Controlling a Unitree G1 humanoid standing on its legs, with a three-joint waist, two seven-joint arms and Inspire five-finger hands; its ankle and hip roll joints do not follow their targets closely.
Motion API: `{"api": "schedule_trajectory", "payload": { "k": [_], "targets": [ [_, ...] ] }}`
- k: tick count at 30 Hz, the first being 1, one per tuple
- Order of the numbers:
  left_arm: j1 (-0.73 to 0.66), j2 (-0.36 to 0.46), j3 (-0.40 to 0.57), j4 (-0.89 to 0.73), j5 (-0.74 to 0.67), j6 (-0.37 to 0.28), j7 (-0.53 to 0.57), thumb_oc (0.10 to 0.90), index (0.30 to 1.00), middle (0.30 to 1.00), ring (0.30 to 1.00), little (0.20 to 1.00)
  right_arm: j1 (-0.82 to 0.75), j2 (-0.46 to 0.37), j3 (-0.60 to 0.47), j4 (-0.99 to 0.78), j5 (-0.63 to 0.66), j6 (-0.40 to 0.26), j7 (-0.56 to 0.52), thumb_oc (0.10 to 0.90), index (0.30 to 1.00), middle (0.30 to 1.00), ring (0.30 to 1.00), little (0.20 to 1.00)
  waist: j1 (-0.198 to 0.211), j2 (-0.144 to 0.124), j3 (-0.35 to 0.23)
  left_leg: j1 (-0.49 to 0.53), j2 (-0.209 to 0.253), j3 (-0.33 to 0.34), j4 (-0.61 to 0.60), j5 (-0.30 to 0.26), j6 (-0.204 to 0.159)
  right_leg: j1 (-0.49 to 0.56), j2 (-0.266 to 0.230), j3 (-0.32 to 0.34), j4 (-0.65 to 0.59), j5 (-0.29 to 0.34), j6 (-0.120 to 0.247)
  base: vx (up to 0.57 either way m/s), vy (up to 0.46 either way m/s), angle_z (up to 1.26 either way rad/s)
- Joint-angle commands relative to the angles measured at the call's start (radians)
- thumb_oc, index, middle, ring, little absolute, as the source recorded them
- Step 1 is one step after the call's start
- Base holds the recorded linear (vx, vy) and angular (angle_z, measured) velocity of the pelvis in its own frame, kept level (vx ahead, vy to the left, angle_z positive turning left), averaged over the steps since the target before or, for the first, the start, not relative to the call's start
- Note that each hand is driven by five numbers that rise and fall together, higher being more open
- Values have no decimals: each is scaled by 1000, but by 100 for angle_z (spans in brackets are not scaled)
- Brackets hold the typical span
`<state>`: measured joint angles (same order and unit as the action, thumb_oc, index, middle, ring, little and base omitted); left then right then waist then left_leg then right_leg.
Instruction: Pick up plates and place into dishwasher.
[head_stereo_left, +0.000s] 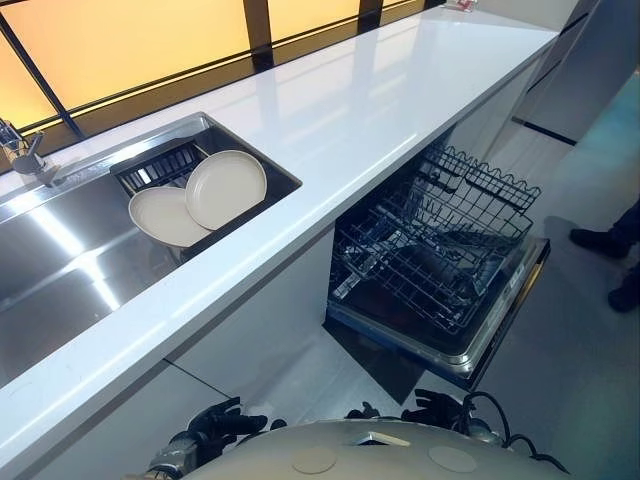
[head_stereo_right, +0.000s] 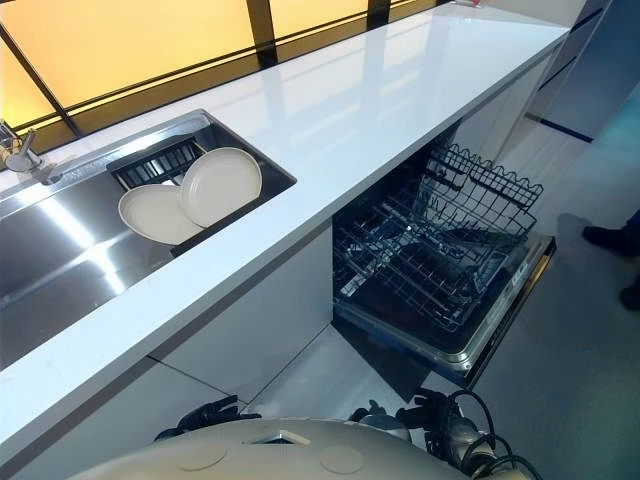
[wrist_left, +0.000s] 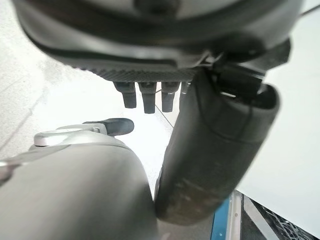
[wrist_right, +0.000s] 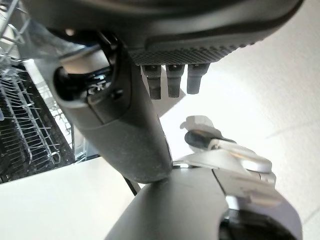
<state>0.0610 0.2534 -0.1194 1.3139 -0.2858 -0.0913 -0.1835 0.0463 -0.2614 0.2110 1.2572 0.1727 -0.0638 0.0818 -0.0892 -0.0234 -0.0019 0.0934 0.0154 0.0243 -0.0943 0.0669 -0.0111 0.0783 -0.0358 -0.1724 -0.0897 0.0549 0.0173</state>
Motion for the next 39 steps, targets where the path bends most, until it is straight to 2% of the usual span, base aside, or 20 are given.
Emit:
{"api": "schedule_trajectory", "payload": {
  "k": [1,6,9,13,15,16,17,18,19,20,21,23,28,30,34,35,36,37,38,39],
  "targets": [
    [-75,0,13,24,-26,-46,-9,800,900,900,900,900,-77,-5,24,27,9,-16,46,800,900,900,900,900,-1,37,49,-6,-28,48,18,-99,2,-9,8,-16,130,-145,71,0,0,0],
    [-79,0,19,21,-45,-93,15,800,900,900,900,900,-71,-1,20,32,9,-20,53,800,900,900,900,900,1,37,45,-4,-27,47,18,-98,-1,-6,8,-19,128,-144,73,0,0,0],
    [-81,2,26,15,-9,-163,121,800,900,900,900,900,-69,2,25,32,9,-7,65,800,900,900,900,900,1,36,46,-2,-27,46,17,-97,-1,-5,9,-19,128,-144,72,0,0,0],
    [-97,26,13,-19,137,-236,242,800,900,900,900,900,-67,0,35,32,21,16,85,800,900,900,900,900,1,36,44,2,-28,45,19,-97,-1,-2,12,-18,131,-147,71,17,0,0],
    [-105,33,-15,-35,174,-239,233,800,900,900,900,900,-68,-2,39,29,13,17,80,800,900,900,900,900,0,38,43,1,-28,45,20,-96,-2,-2,12,-16,133,-147,72,0,0,0],
    [-113,36,-42,-57,184,-231,194,800,900,900,900,900,-67,-6,42,24,5,19,81,800,900,900,900,900,-2,40,44,0,-28,46,20,-95,-2,-4,13,-13,134,-146,73,0,0,0],
    [-125,39,-78,-89,153,-211,93,800,900,900,900,900,-70,-13,47,16,9,29,84,800,900,900,900,900,-5,43,46,1,-28,47,20,-95,-2,-6,13,-11,136,-145,75,0,0,0],
    [-136,38,-117,-128,86,-157,-41,800,900,900,900,900,-75,-20,52,4,4,39,84,800,900,900,900,900,-8,49,50,1,-27,47,19,-94,-2,-8,13,-10,137,-144,77,0,0,0],
    [-141,37,-131,-156,43,-128,-87,800,900,900,900,900,-78,-24,53,-1,0,45,84,800,900,900,900,900,-10,51,52,1,-27,47,19,-93,-2,-8,13,-9,138,-144,77,12,49,2],
    [-152,29,-156,-242,-163,-22,-309,800,900,900,900,900,-85,-36,52,-16,-8,59,89,800,900,900,900,900,-14,60,57,2,-27,50,19,-91,-1,-9,13,-7,139,-140,79,7,41,2],
    [-154,25,-157,-272,-195,7,-331,800,900,900,900,900,-87,-39,51,-18,-9,61,91,800,900,900,900,900,-14,62,59,3,-27,50,18,-92,0,-9,13,-6,139,-140,79,9,56,0],
    [-170,8,-165,-445,-512,162,-508,800,900,900,900,900,-96,-54,36,-34,-22,77,101,800,900,900,900,900,-19,74,63,9,-27,56,14,-95,4,-9,12,-4,142,-138,80,28,49,-4],
    [-214,-27,-97,-601,-853,243,-603,800,900,900,900,900,-86,-39,35,-63,-19,94,92,800,900,900,900,900,-23,73,61,9,-31,56,13,-94,4,-14,10,-8,149,-136,80,36,11,-2],
    [-228,-62,-47,-660,-1001,347,-706,800,900,900,900,900,-77,-28,37,-65,-15,88,82,800,900,900,900,900,-22,67,62,11,-33,53,12,-95,6,-17,10,-8,154,-138,77,45,-6,-5],
    [-248,-121,-16,-733,-1130,510,-855,800,900,900,900,900,-71,-21,35,-55,-9,78,71,800,900,900,900,900,-24,58,67,18,-33,52,11,-101,8,-12,11,-7,156,-140,75,47,-9,-8],
    [-266,-145,-40,-815,-1269,571,-887,800,900,900,900,900,-72,-21,40,-41,-7,73,69,800,900,900,900,900,-27,53,69,21,-31,53,11,-103,9,-10,12,-4,157,-141,74,61,-13,-3],
    [-279,-150,-68,-898,-1397,566,-856,800,900,900,900,900,-70,-20,45,-35,-10,74,69,800,900,900,900,900,-31,50,69,23,-30,55,10,-106,10,-9,12,-2,157,-142,73,73,-16,-1],
    [-301,-145,-100,-986,-1510,523,-805,800,900,900,900,900,-67,-22,52,-31,-8,72,69,800,900,900,900,900,-35,47,71,24,-29,56,11,-106,10,-8,12,0,157,-141,73,53,-8,0],
    [-311,-140,-116,-1025,-1550,485,-788,800,900,900,900,900,-66,-24,56,-29,-6,71,71,800,900,900,900,900,-38,46,71,25,-28,57,11,-106,10,-7,12,1,157,-140,73,46,-4,2],
    [-325,-129,-135,-1086,-1604,414,-744,800,900,900,900,900,-64,-26,60,-29,-3,73,73,800,900,900,900,900,-41,44,71,26,-28,58,12,-107,11,-7,12,3,157,-139,73,32,0,1]
  ]
}}
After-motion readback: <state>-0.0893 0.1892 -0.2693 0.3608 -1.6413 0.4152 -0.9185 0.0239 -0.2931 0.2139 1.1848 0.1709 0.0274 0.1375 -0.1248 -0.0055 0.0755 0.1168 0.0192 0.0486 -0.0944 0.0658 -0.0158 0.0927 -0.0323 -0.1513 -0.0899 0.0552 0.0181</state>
